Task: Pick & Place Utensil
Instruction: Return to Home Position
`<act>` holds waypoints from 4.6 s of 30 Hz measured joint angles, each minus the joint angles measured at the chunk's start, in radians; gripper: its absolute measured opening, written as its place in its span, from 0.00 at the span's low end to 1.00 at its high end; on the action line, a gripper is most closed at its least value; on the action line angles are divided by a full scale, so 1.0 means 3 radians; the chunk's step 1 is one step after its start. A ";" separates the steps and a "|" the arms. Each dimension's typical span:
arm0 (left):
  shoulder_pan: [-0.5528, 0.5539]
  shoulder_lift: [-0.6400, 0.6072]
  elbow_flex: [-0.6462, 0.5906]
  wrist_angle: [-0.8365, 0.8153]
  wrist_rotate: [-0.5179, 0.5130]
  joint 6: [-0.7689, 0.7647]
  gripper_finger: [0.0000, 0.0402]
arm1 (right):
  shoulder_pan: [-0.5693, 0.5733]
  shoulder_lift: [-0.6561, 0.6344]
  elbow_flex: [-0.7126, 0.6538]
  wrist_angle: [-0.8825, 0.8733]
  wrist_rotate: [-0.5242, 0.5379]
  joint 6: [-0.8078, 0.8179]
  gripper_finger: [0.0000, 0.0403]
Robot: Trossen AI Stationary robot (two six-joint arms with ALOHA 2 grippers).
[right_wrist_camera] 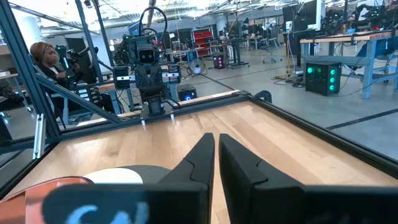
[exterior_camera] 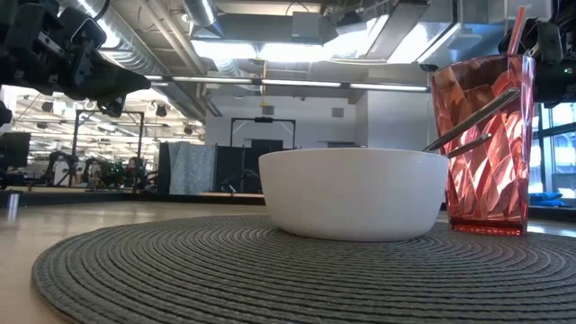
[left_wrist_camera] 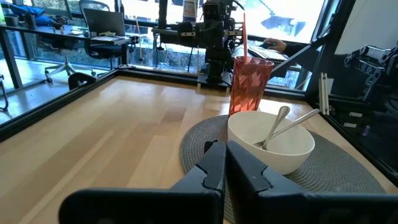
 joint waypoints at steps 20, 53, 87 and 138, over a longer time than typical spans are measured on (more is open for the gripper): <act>0.0000 0.0000 0.0000 0.0000 0.0000 0.0000 0.02 | 0.0001 0.0000 0.0000 0.0000 0.0000 0.0000 0.06; -0.0001 0.0000 -0.0001 0.0000 0.0001 0.0000 0.02 | 0.0001 -0.0001 0.0000 0.0001 0.0000 -0.0001 0.06; 0.0000 0.0000 0.0000 0.0001 -0.0001 0.0000 0.01 | 0.0001 -0.0001 0.0000 0.0001 0.0000 -0.0001 0.06; 0.0000 0.0000 -0.0001 0.0000 0.0000 0.0000 0.03 | 0.0000 0.0000 0.0000 0.0000 0.0000 -0.0001 0.06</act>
